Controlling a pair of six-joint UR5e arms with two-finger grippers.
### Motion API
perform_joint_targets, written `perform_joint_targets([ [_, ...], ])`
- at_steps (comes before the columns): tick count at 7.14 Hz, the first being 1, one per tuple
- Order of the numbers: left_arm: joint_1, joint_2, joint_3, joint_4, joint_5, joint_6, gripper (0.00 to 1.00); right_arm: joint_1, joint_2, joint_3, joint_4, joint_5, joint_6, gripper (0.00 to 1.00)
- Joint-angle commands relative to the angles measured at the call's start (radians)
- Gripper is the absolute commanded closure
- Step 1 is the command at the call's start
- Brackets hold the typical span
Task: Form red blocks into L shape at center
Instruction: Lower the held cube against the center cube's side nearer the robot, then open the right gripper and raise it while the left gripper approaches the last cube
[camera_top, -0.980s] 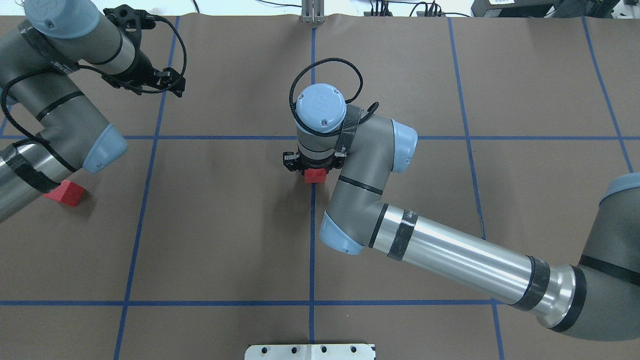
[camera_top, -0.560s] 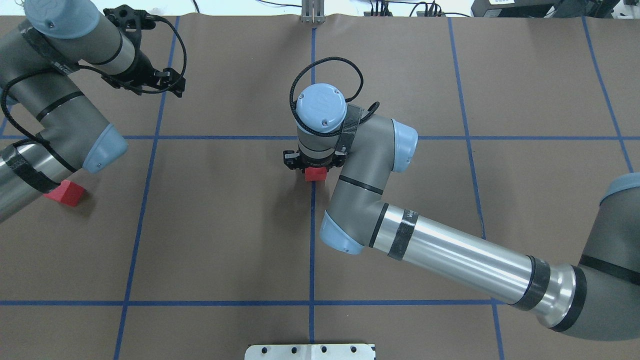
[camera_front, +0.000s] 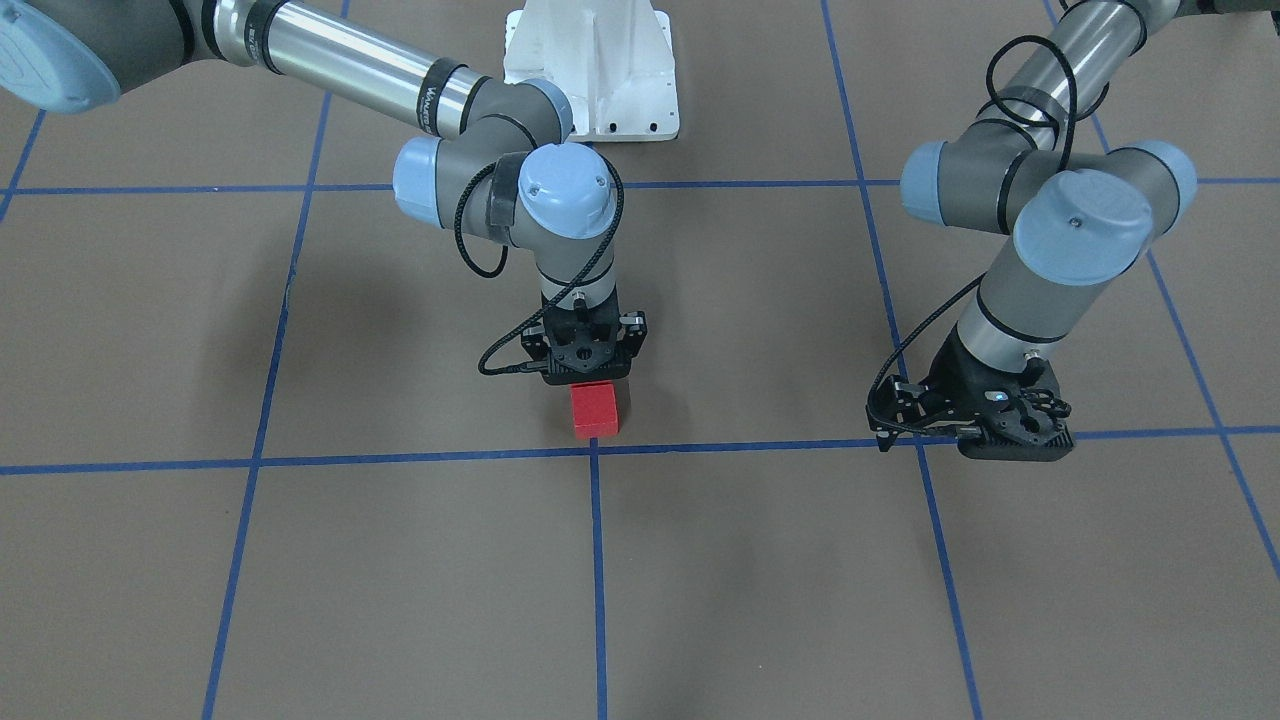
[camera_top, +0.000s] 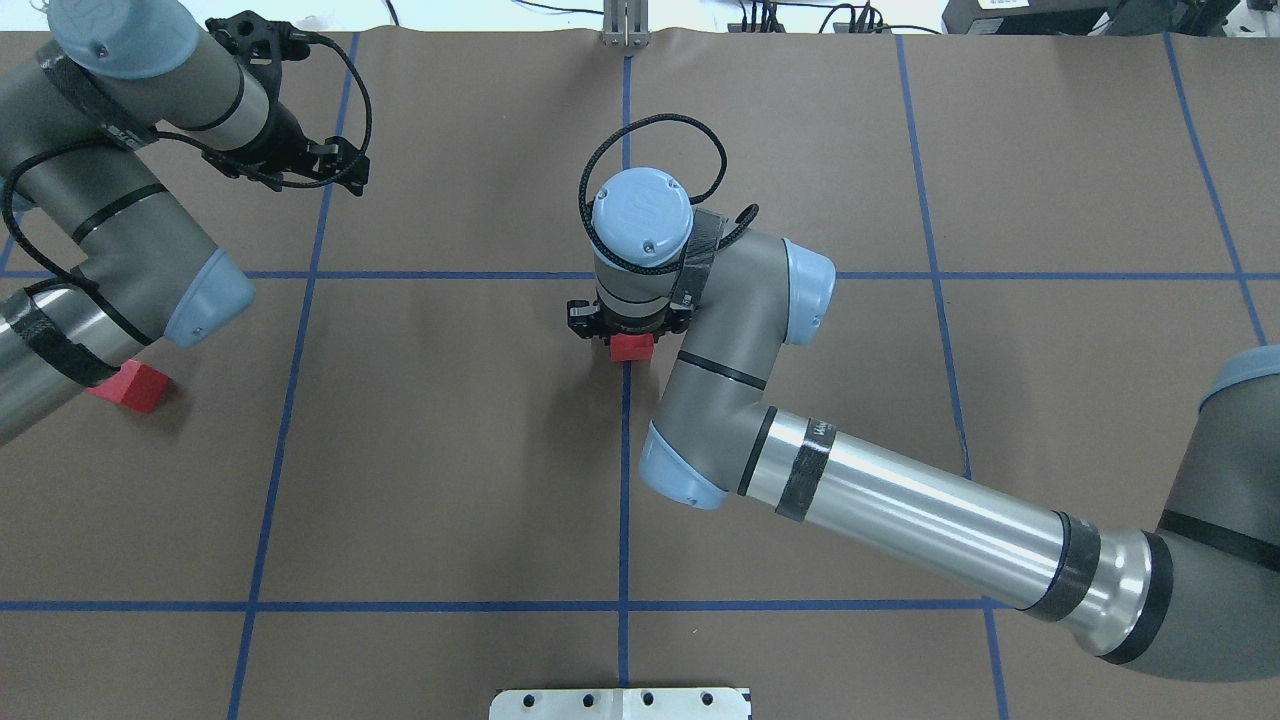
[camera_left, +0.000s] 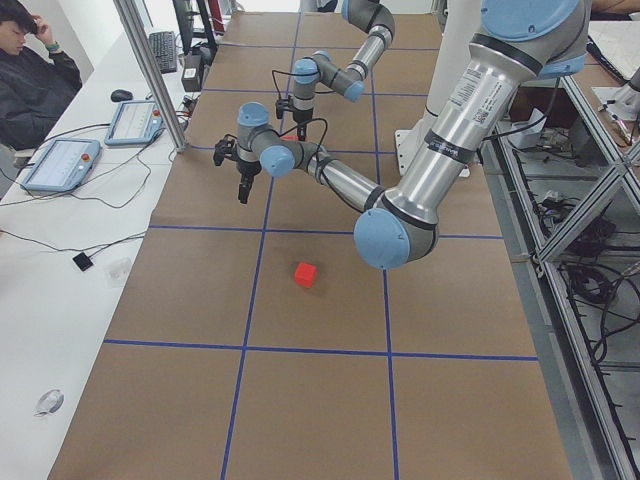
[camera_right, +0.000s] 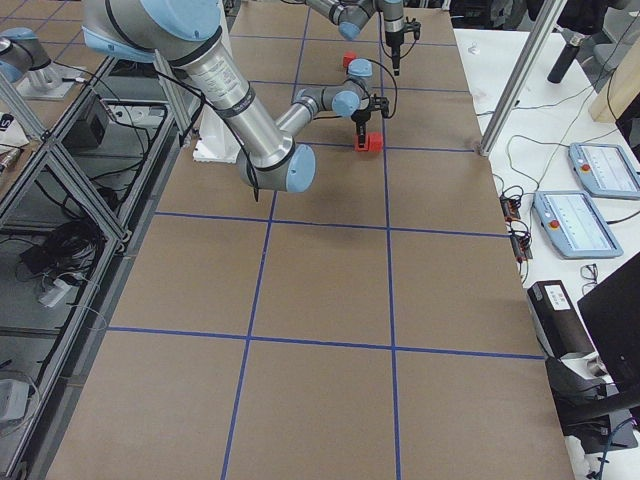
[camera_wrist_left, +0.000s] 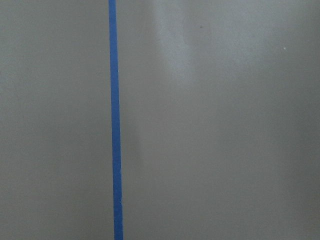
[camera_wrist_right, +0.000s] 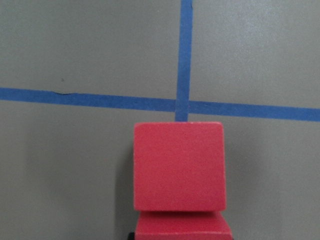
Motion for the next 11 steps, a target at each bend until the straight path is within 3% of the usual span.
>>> perform_joint_targets([
  [1, 0.0, 0.001, 0.001, 0.0, 0.001, 0.0, 0.0, 0.0, 0.0, -0.002, 0.0, -0.012, 0.001, 0.28],
  [3, 0.0, 0.001, -0.001, 0.0, 0.001, 0.0, 0.0, 0.001, 0.003, 0.0, 0.003, -0.012, 0.007, 0.22],
  [4, -0.002, 0.001, -0.001, 0.0, -0.001, 0.002, 0.0, 0.006, 0.006, 0.0, 0.005, -0.011, 0.007, 0.07],
  [5, -0.005, 0.001, -0.005, 0.0, -0.001, 0.002, 0.0, 0.032, 0.023, 0.009, 0.002, -0.005, 0.006, 0.02],
  [7, -0.015, 0.026, -0.021, -0.003, -0.073, 0.011, 0.0, 0.096, 0.026, 0.076, -0.017, 0.093, 0.012, 0.01],
  [9, -0.017, 0.188, -0.199, 0.005, -0.076, 0.012, 0.0, 0.177, -0.044, 0.244, -0.142, 0.139, 0.012, 0.01],
  [10, -0.017, 0.291, -0.27, 0.0, -0.076, 0.029, 0.0, 0.237, -0.148, 0.338, -0.153, 0.177, -0.009, 0.01],
  [11, -0.018, 0.394, -0.338, -0.005, -0.069, 0.101, 0.0, 0.297, -0.196, 0.357, -0.153, 0.24, -0.038, 0.01],
])
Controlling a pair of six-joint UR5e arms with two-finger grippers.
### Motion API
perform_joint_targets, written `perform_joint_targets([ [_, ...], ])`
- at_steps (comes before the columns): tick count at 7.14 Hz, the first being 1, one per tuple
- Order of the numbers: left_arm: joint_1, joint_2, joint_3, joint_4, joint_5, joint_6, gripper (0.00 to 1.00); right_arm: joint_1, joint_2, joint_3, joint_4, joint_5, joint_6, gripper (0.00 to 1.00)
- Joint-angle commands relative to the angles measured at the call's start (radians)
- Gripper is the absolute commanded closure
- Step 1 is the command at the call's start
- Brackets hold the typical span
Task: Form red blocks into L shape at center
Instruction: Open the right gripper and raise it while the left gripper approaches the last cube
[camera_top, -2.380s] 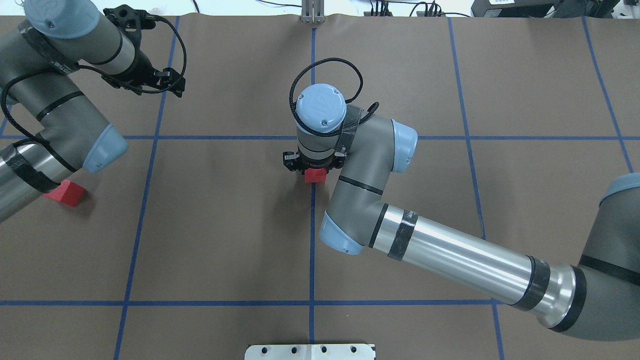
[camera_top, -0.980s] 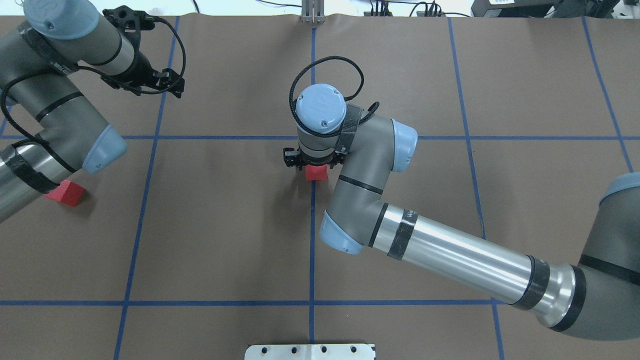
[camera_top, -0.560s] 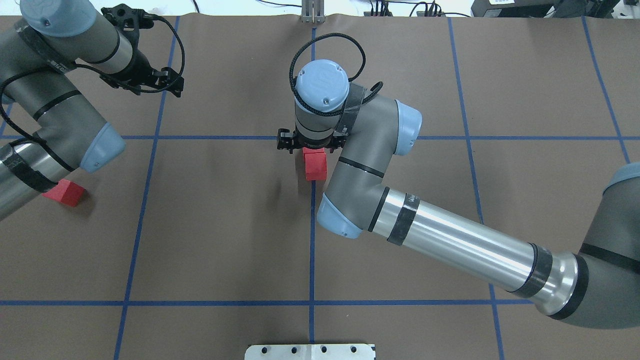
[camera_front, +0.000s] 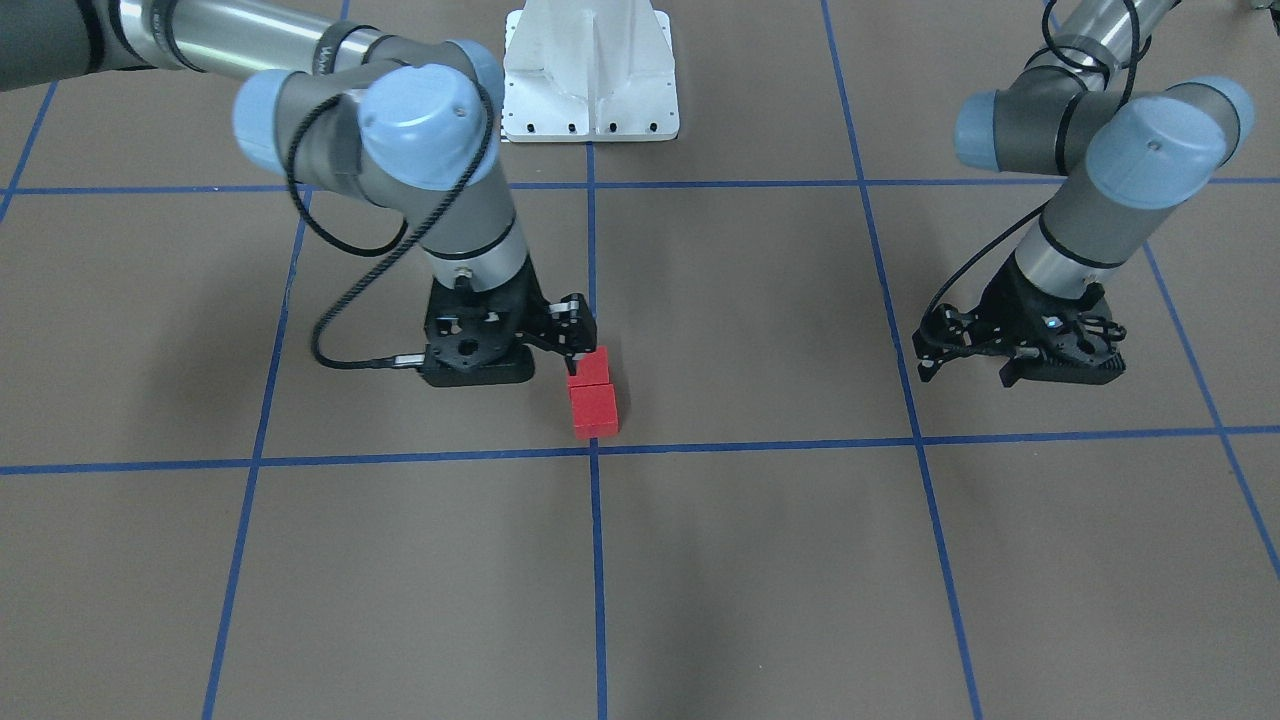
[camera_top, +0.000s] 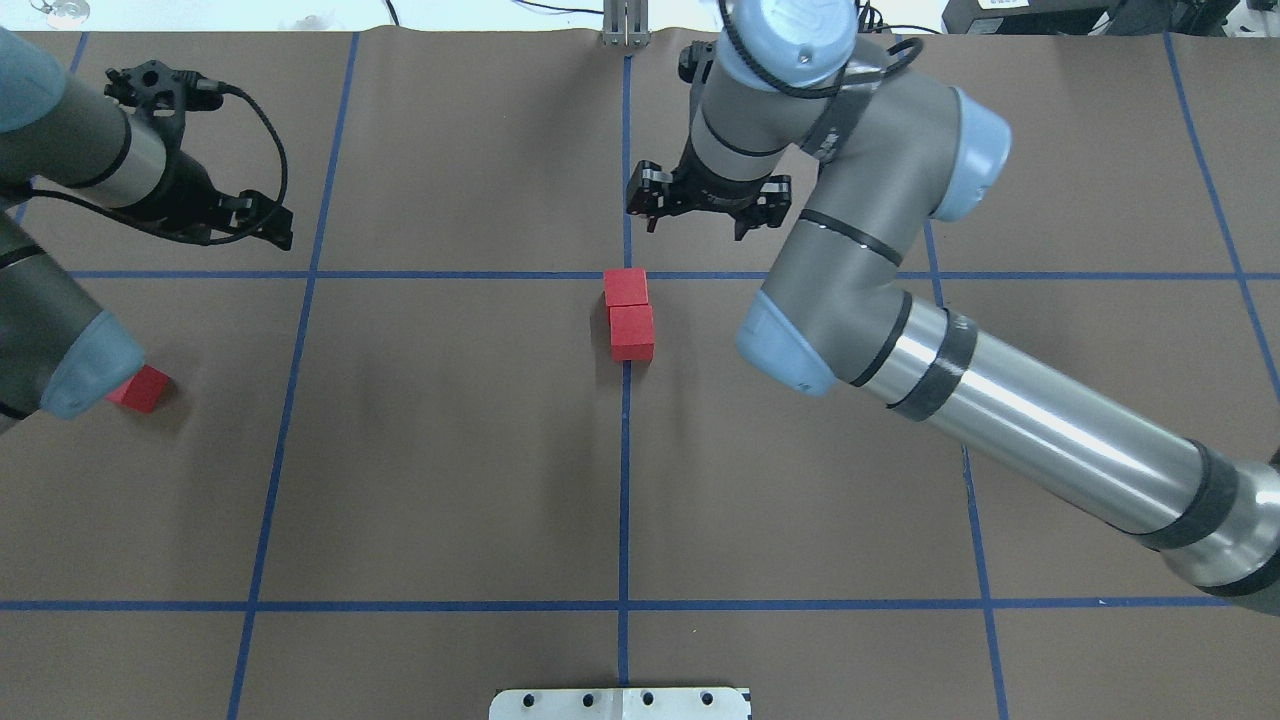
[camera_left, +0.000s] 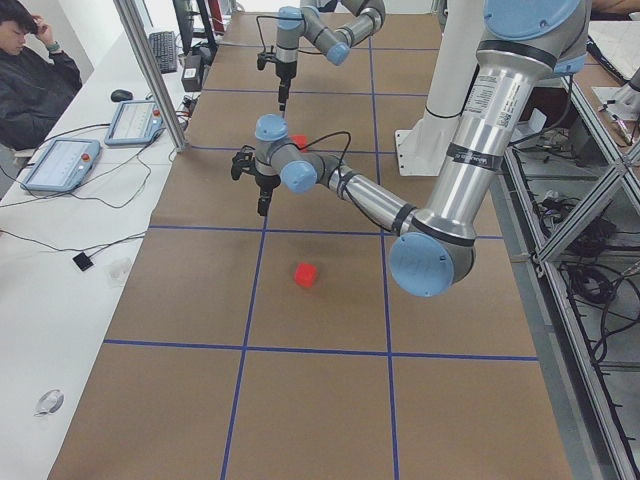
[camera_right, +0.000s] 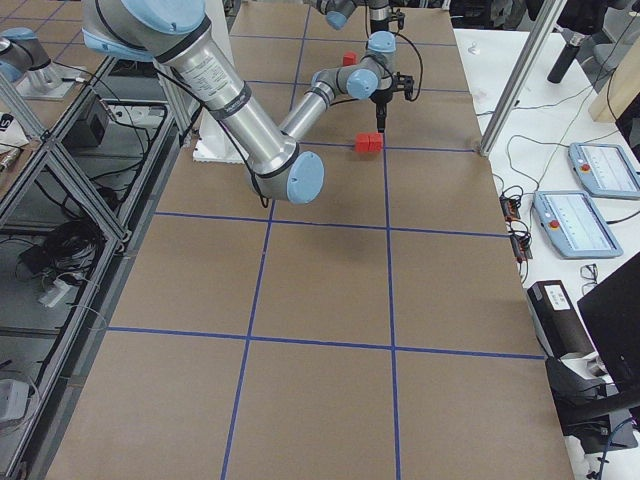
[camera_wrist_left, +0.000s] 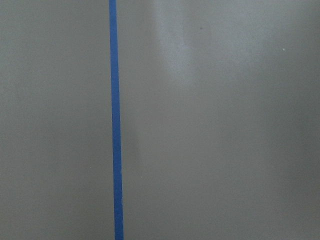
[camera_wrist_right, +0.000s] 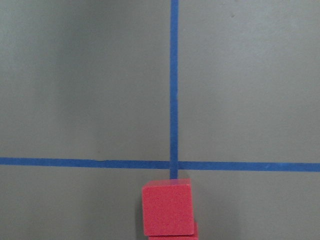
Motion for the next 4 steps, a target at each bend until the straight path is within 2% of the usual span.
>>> perform_joint_targets([
  [1, -0.001, 0.225, -0.098, -0.093, 0.002, 0.074, 0.0, 0.091, -0.116, 0.07, -0.013, 0.077, -0.078, 0.01],
  [2, -0.001, 0.313, -0.072, -0.264, -0.002, 0.069, 0.0, 0.093, -0.143, 0.072, -0.009, 0.075, -0.087, 0.01],
  [3, -0.001, 0.381, -0.055, -0.352, -0.005, 0.081, 0.0, 0.093, -0.159, 0.075, -0.009, 0.075, -0.089, 0.01],
  [4, 0.0, 0.384, -0.031, -0.357, -0.004, 0.115, 0.0, 0.093, -0.171, 0.073, -0.006, 0.072, -0.097, 0.01],
])
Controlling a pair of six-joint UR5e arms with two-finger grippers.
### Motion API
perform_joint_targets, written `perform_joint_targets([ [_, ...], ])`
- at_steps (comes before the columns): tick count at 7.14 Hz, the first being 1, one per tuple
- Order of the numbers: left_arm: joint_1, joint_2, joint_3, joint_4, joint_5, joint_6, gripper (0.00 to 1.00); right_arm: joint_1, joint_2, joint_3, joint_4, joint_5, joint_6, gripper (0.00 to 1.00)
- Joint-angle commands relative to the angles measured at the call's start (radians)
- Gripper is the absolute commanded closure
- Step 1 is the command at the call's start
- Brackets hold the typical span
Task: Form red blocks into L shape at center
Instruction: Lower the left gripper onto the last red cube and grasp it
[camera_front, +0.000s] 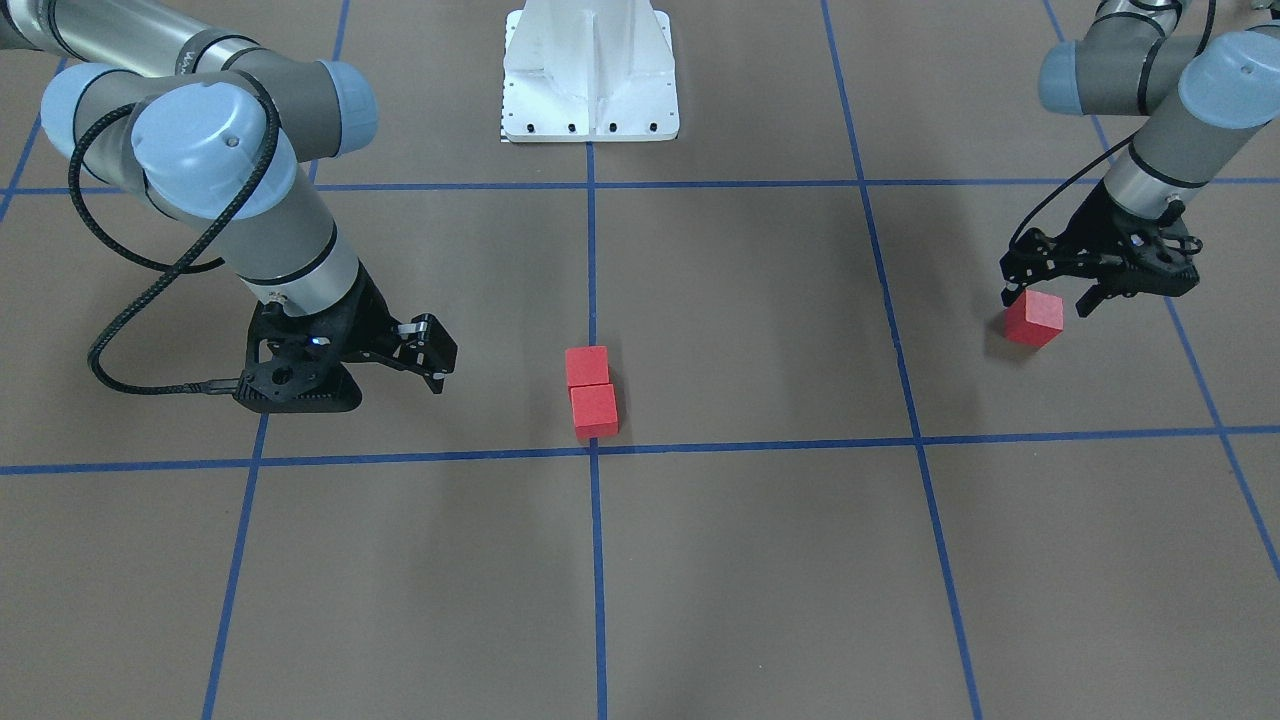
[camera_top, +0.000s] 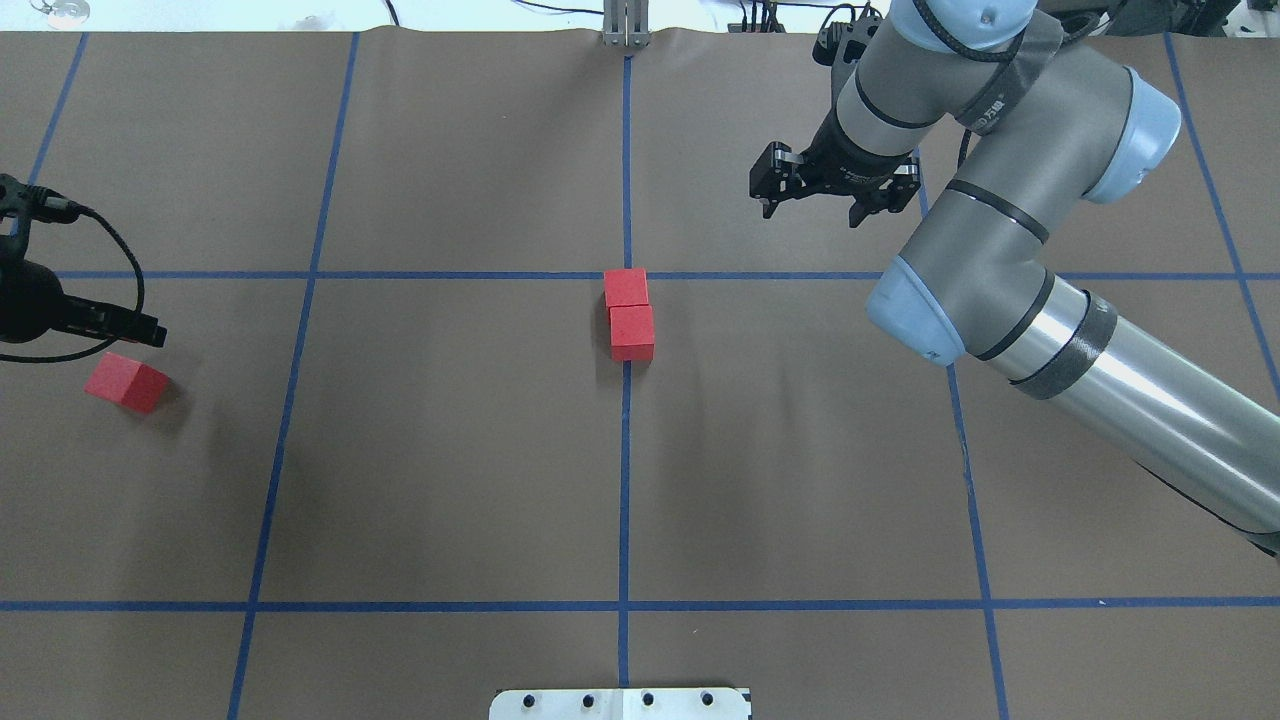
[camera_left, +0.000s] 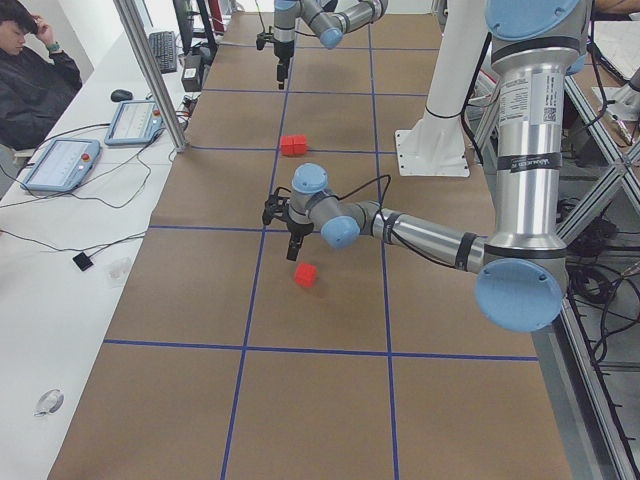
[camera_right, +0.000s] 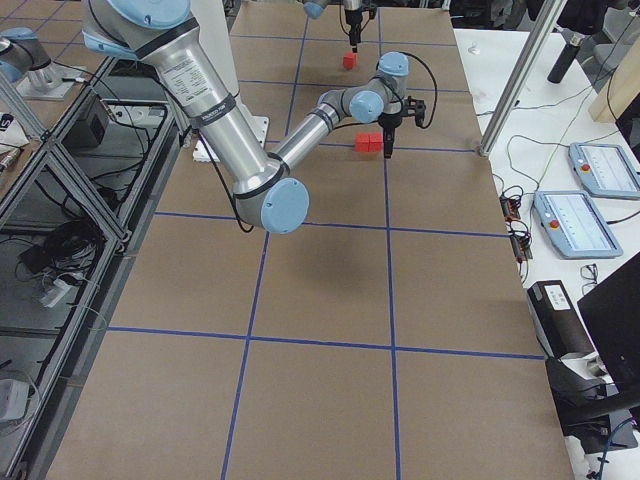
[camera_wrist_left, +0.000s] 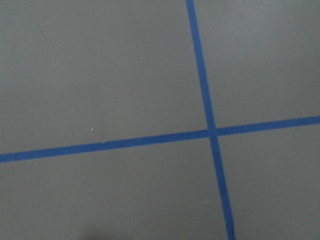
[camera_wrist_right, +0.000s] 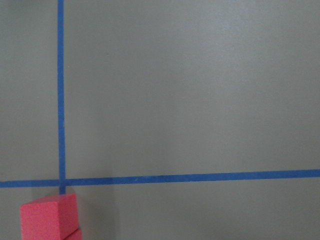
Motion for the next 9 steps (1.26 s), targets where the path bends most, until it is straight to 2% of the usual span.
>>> perform_joint_targets([
  [1, 0.0, 0.041, 0.027, -0.059, 0.0, 0.039, 0.0, 0.002, -0.039, 0.002, 0.006, -0.001, -0.019, 0.01],
  [3, 0.01, 0.035, 0.038, -0.058, 0.013, 0.041, 0.0, 0.002, -0.08, 0.001, 0.068, 0.0, -0.019, 0.01],
  [9, 0.021, 0.005, 0.108, -0.061, 0.012, 0.035, 0.0, -0.001, -0.073, 0.001, 0.072, -0.001, -0.018, 0.01],
])
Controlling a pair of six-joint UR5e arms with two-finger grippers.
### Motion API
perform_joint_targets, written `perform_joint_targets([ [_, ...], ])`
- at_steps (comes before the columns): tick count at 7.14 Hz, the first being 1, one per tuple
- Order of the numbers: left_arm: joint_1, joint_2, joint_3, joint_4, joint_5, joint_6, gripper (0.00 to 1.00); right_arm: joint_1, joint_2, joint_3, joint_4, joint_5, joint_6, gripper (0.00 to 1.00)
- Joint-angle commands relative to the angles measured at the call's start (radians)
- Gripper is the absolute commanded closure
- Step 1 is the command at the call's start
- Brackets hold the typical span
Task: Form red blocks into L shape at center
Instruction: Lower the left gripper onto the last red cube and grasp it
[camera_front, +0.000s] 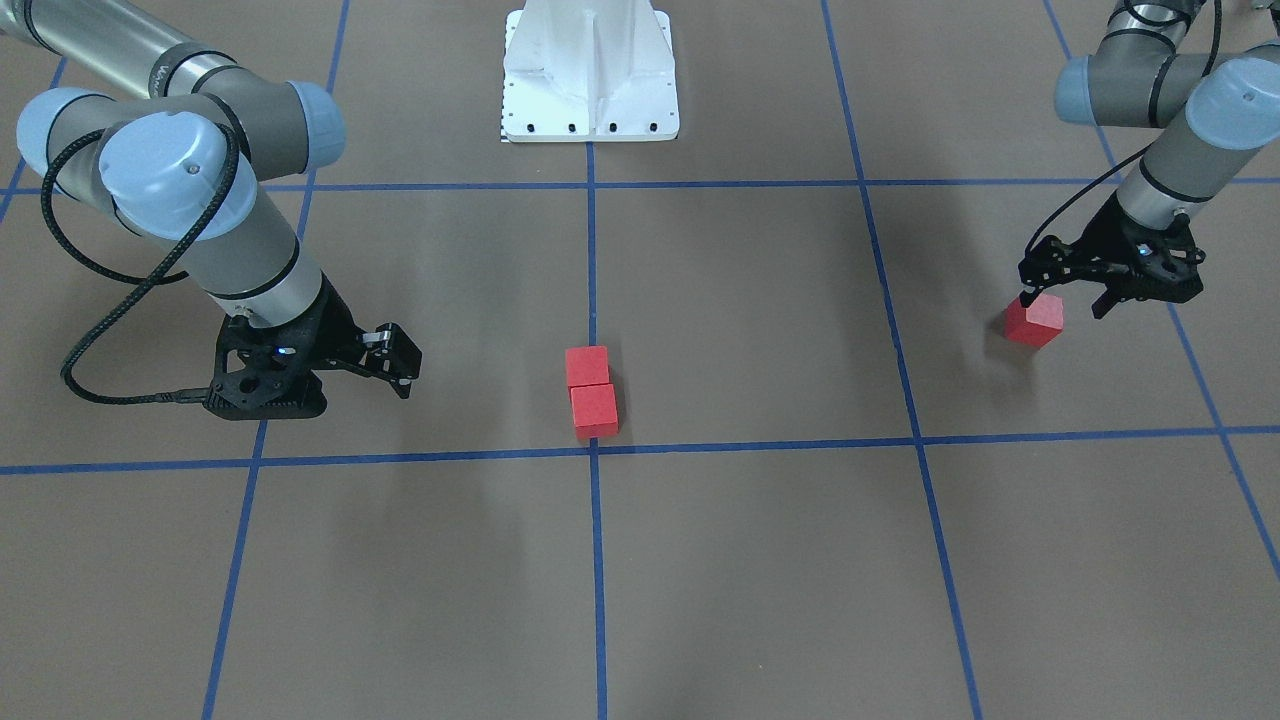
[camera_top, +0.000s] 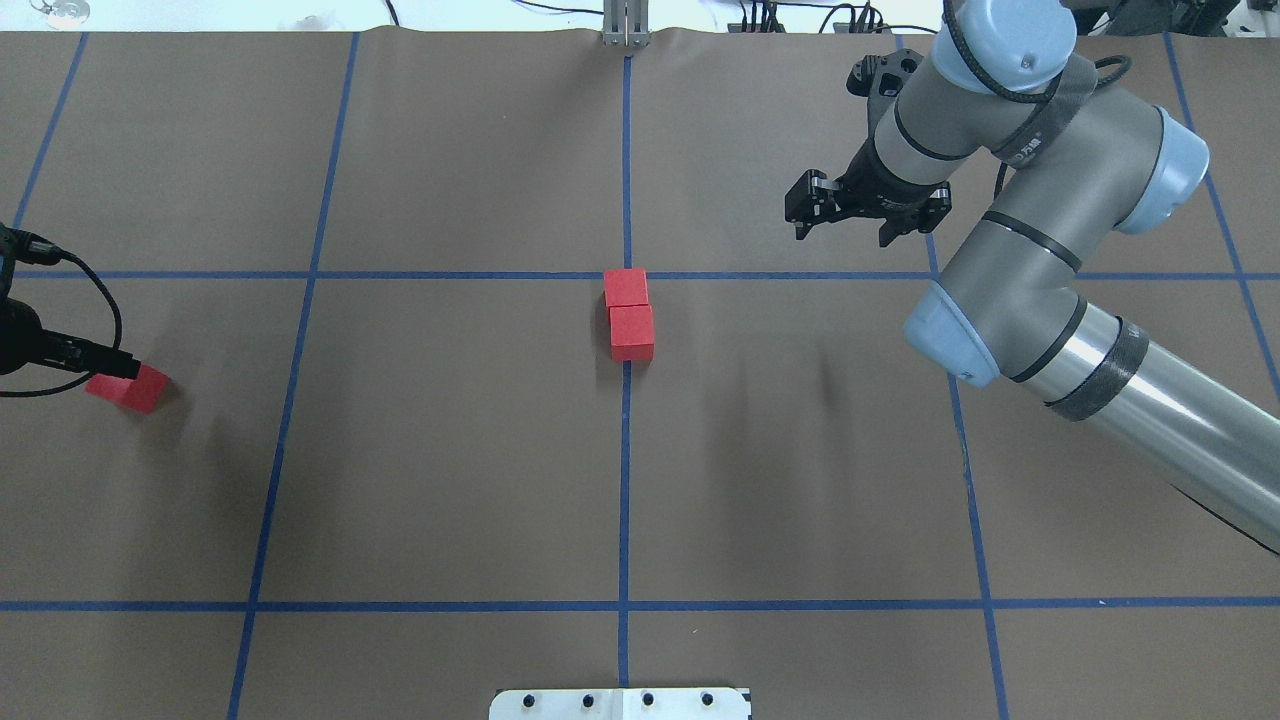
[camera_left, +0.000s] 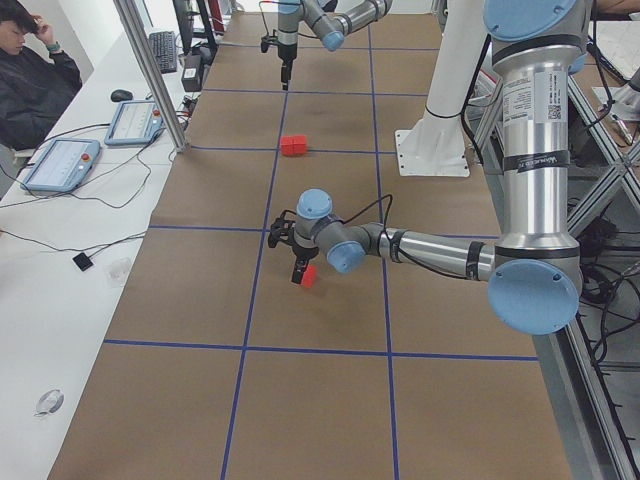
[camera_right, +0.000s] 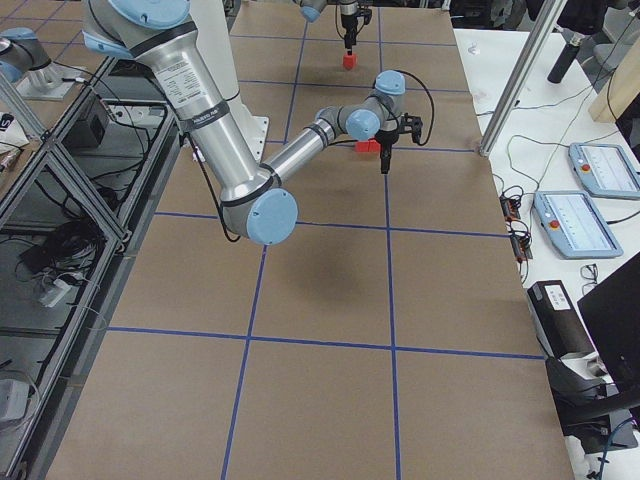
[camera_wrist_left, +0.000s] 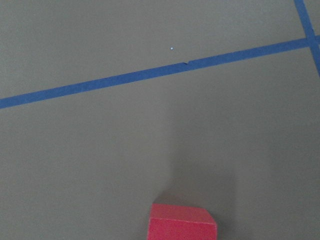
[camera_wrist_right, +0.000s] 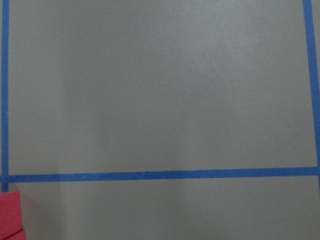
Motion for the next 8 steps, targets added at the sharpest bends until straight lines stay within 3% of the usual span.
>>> perform_joint_targets([
  [1, 0.012, -0.016, 0.029, -0.002, -0.001, -0.003, 0.0, 0.0, 0.001, -0.002, 0.0, 0.0, 0.0, 0.01],
  [8, 0.065, -0.007, 0.062, -0.002, -0.005, -0.011, 0.0, -0.004, 0.007, -0.002, 0.002, -0.003, 0.005, 0.01],
])
